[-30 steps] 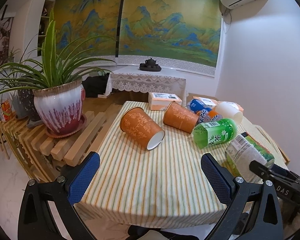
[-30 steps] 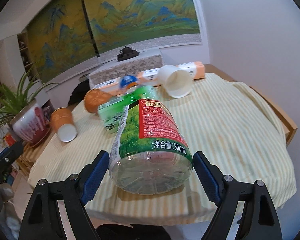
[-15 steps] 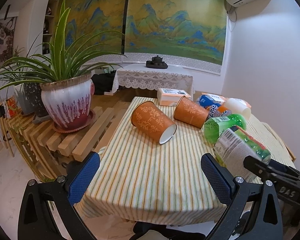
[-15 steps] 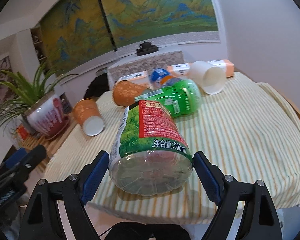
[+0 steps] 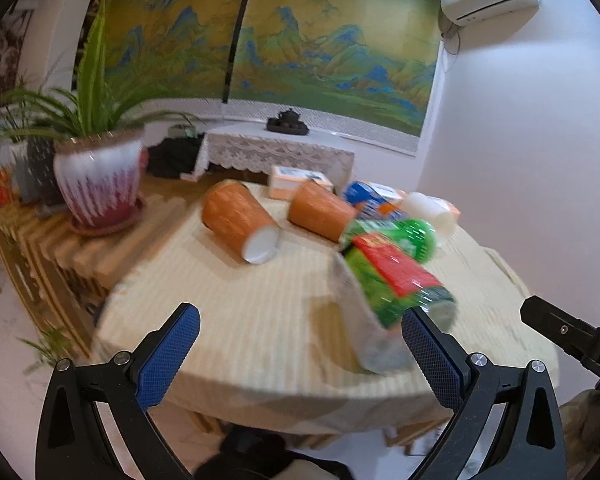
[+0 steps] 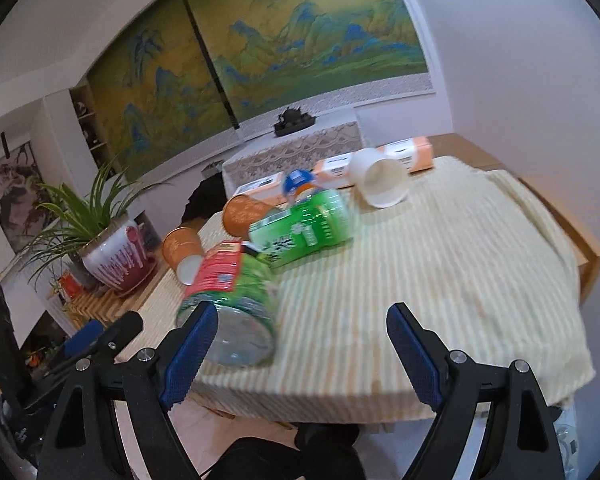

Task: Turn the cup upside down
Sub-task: 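Lift the bottle with the right tool toward the left tool while the left tool grasps it, then rotate the held bottle with the left tool, bottle base turning downward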

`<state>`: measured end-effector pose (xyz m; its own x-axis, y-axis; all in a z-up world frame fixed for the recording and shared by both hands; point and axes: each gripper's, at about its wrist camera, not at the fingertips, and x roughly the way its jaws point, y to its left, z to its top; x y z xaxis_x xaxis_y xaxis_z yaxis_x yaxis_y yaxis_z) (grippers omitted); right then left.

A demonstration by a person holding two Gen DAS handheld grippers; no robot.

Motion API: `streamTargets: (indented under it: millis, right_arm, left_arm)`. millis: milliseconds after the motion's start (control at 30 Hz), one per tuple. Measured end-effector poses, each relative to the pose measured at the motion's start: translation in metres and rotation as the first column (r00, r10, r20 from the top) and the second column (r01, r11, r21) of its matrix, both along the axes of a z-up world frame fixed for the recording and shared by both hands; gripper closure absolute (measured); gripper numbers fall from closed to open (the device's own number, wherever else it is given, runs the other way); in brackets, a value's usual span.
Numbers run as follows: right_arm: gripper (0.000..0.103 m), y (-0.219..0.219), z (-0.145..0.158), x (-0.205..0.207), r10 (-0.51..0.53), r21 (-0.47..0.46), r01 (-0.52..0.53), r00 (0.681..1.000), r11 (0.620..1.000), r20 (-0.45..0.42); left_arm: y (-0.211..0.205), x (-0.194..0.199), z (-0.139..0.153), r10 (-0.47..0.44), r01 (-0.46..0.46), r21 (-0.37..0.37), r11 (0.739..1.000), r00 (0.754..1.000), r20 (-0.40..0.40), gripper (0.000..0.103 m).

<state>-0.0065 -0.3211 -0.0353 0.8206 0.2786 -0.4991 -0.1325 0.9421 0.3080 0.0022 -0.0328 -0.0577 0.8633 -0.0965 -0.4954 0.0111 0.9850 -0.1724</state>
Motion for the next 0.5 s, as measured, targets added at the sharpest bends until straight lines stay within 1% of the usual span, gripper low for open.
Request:
streamTargets:
  millis: [67,200,300,400,500]
  right_arm:
    - [0.019,-0.007,0.001,-0.007,-0.023,-0.023,0.023,1.0,0.999,0.018]
    - [0.019,-0.016,0.001,-0.018,-0.042,-0.052,0.044,0.998,0.998,0.037]
    - [0.019,-0.021,-0.001,-0.022,-0.048,-0.054,0.05,0.998,0.997,0.039]
    - [0.019,-0.028,-0.005,-0.023,-0.057,-0.046,0.059,0.998,0.997,0.031]
    - [0.019,-0.035,-0.008,-0.023,-0.073,-0.039,0.074,0.997,0.997,0.025]
  left_arm:
    - [-0.011,-0.001,-0.005,-0.006,0.006,-0.015,1.0,1.0,-0.008,0.001]
    - [-0.032,0.0,-0.012,0.021,-0.021,-0.044,0.999,1.0,-0.01,0.001]
    - [-0.049,0.008,-0.019,0.017,-0.018,-0.053,0.998,0.999,-0.033,0.001]
    - [-0.062,0.016,-0.024,0.036,-0.037,-0.061,0.997,0.999,-0.028,0.001]
    - [-0.071,0.023,-0.026,0.075,-0.076,-0.054,0.996,0.997,-0.017,0.001]
